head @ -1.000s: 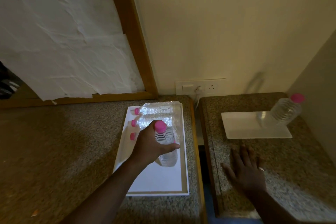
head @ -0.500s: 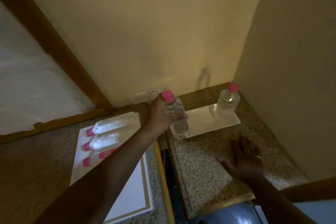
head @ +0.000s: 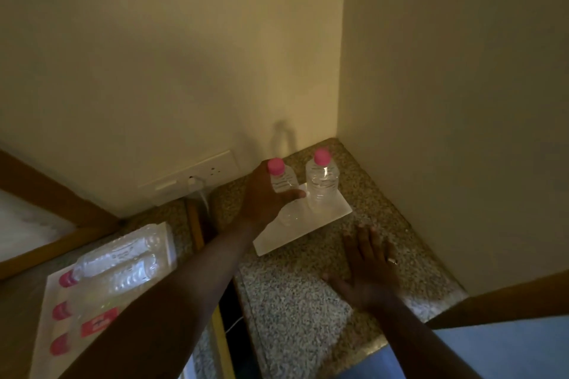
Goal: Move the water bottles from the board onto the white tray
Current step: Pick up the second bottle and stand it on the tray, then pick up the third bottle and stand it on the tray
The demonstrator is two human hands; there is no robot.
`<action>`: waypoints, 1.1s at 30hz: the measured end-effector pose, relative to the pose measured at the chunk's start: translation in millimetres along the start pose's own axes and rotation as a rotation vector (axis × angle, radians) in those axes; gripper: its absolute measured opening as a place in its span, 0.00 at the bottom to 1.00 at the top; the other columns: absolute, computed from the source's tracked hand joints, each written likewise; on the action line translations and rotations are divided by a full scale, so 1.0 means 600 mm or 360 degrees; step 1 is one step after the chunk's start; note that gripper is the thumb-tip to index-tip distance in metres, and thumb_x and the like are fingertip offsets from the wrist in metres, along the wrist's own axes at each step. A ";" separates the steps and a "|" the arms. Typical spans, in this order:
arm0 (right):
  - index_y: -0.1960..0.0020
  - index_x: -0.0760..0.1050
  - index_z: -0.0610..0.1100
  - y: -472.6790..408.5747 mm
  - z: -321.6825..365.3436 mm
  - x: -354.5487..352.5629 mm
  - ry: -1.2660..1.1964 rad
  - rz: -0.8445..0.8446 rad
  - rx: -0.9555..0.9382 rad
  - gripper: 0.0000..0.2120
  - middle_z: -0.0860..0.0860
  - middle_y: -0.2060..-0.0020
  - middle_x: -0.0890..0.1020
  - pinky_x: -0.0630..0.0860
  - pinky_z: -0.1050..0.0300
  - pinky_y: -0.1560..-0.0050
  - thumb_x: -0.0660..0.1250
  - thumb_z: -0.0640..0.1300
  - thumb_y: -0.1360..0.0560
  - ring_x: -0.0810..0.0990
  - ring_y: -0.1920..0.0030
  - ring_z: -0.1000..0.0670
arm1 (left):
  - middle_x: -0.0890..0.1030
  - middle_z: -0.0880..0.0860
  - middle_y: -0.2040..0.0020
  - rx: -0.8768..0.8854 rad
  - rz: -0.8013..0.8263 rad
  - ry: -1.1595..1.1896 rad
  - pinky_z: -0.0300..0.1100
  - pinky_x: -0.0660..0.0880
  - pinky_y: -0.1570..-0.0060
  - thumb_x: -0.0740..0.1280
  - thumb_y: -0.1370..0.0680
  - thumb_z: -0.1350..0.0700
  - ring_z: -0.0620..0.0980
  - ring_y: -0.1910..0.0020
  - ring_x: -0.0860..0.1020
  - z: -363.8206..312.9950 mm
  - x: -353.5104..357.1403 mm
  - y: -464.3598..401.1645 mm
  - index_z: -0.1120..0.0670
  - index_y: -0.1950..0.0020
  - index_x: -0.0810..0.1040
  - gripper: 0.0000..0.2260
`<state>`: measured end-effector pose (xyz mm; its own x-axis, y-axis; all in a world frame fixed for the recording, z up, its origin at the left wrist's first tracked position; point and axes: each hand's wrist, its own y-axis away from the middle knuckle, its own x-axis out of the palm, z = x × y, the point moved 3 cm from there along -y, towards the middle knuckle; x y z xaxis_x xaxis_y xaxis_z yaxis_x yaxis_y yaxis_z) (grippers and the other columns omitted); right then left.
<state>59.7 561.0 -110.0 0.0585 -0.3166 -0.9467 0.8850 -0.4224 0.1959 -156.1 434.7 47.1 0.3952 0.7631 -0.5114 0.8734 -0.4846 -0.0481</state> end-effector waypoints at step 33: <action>0.19 0.42 0.54 0.005 0.002 -0.011 0.0080 0.0046 0.0033 0.51 0.46 0.21 0.35 0.29 0.36 0.26 0.40 0.84 0.33 0.28 0.23 0.44 | 0.58 0.56 0.21 0.0053 0.0184 -0.0952 0.58 0.58 0.26 0.75 0.43 0.29 0.56 0.23 0.56 0.080 -0.100 0.096 0.51 0.21 0.50 0.60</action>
<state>61.1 560.8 -102.8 0.1073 -0.2859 -0.9523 0.8728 -0.4316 0.2279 -143.4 340.6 34.1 0.2506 0.3369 -0.9076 0.8211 -0.5706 0.0149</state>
